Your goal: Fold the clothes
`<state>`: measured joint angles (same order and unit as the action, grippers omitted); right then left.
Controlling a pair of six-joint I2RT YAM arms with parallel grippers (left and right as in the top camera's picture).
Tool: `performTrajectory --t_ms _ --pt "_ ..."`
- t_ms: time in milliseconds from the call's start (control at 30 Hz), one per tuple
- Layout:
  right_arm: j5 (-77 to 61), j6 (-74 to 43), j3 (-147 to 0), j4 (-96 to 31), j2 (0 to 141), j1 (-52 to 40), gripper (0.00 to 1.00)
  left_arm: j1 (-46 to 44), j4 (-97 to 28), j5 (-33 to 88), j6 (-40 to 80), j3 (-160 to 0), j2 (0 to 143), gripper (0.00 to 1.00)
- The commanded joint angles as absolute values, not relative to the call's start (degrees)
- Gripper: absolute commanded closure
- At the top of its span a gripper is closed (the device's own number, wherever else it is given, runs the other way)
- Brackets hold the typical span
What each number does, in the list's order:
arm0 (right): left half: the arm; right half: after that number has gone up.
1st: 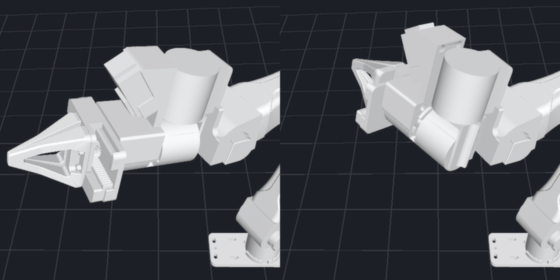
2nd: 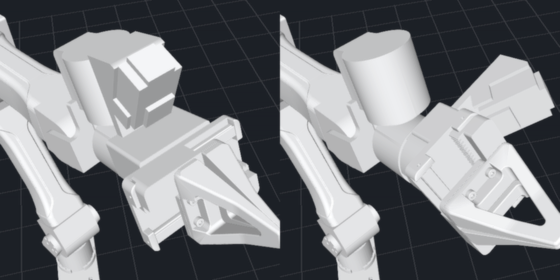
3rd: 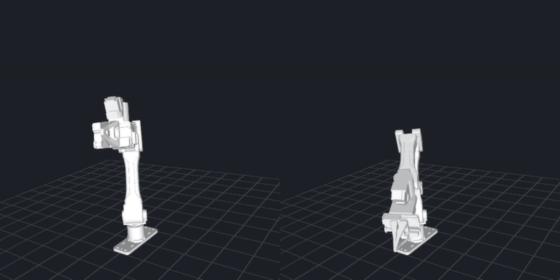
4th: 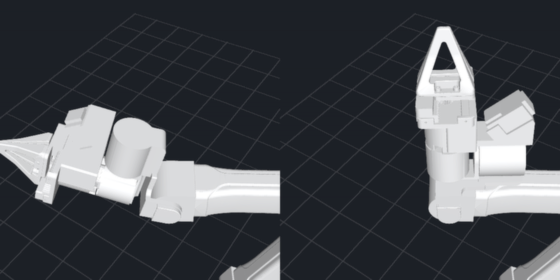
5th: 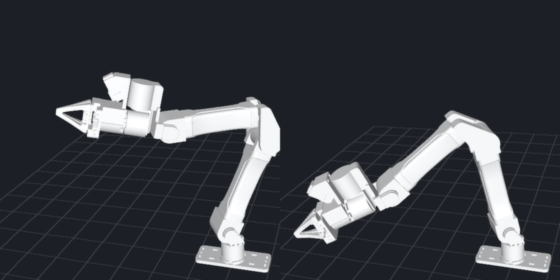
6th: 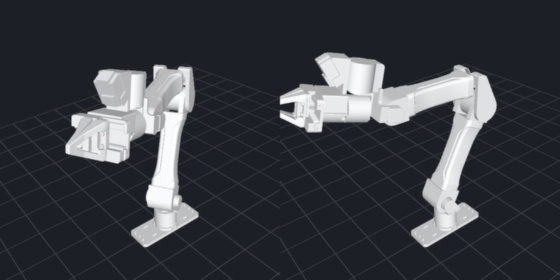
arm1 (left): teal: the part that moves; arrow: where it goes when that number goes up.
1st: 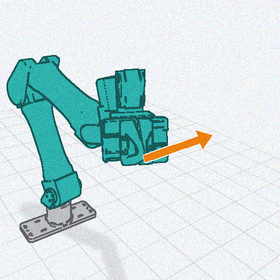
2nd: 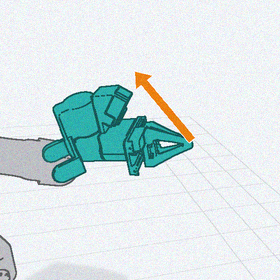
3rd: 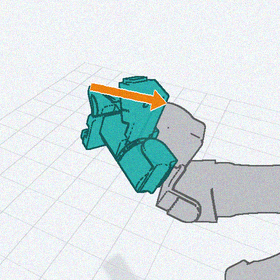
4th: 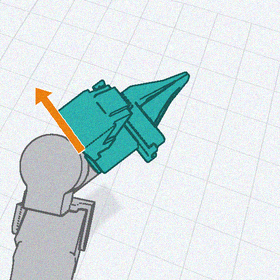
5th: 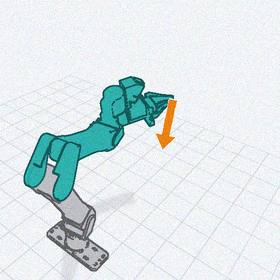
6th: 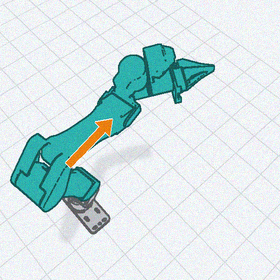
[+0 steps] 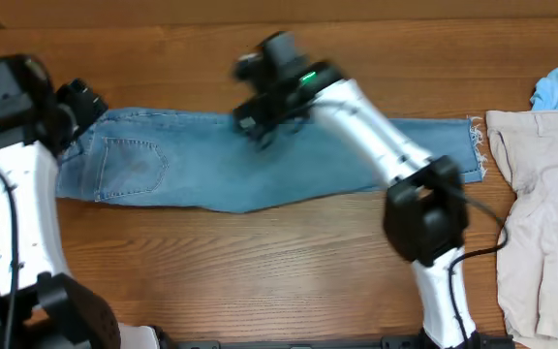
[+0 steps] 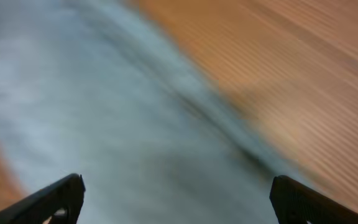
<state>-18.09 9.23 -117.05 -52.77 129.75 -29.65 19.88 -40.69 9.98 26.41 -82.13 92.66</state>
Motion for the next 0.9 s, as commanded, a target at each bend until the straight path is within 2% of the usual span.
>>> performTrajectory --t_ms 0,100,167,233,300,367,400,433,467,500,567,633,733,800,833,867 --pt "-16.1 8.29 -117.82 -61.56 126.67 -16.32 0.0 15.46 -36.82 8.4 28.42 -82.63 99.5 0.27" --pt "-16.08 8.36 -117.82 -67.96 126.69 -6.61 0.0 14.06 -34.87 6.72 35.92 -82.63 105.97 0.27" --pt "-16.12 10.87 -117.82 -72.18 126.69 2.2 0.0 13.89 -35.44 8.21 39.9 -82.63 111.55 0.18" --pt "-19.05 10.9 -117.82 -72.31 126.72 8.88 0.0 14.72 -36.12 11.68 39.79 -82.63 112.81 0.13" --pt "-25.87 13.8 -117.78 -71.9 126.78 12.78 0.0 15.0 -36.14 15.4 38.26 -82.67 112.51 0.15" --pt "-30.33 16.95 -117.75 -71.66 126.8 14.87 0.01 14.98 -36.27 18.37 36.8 -82.67 112.09 0.22" --pt "-30.26 16.97 -117.71 -71.81 127.02 15.09 0.05 14.96 -36.84 18.81 36.45 -82.67 111.59 0.41" --pt "-30.04 17.02 -117.69 -72.38 127.13 15.09 0.12 14.96 -37.39 19.14 36.07 -82.67 111.0 0.64" --pt "-29.36 16.97 -117.69 -72.84 127.2 15.03 0.29 14.96 -38.39 19.11 35.64 -82.67 110.28 0.86" --pt "-28.18 16.93 -117.71 -73.49 127.2 15.03 0.53 14.98 -40.23 19.05 34.26 -82.67 108.92 0.96" --pt "-25.36 14.13 -117.71 -74.52 127.2 15.46 0.74 14.98 -43.46 17.85 32.47 -82.67 106.28 0.96" --pt "-23.49 8.62 -117.71 -75.59 127.2 17.56 0.82 14.98 -46.87 15.0 30.13 -82.67 101.41 0.96" --pt "-24.43 8.51 -117.71 -78.22 127.2 18.76 0.82 14.98 -51.9 8.78 29.98 -82.67 95.39 0.93" --pt "-21.32 6.92 -117.71 -80.25 127.2 18.76 0.81 14.98 -56.34 7.79 29.89 -82.63 94.89 0.87" --pt "-17.72 4.75 -117.71 -80.27 127.2 18.76 0.78 14.98 -58.54 5.98 29.76 -82.63 95.5 0.82" --pt "-15.81 4.23 -117.71 -80.2 127.2 18.79 0.73 14.98 -59.88 4.54 29.76 -82.59 96.18 0.64"
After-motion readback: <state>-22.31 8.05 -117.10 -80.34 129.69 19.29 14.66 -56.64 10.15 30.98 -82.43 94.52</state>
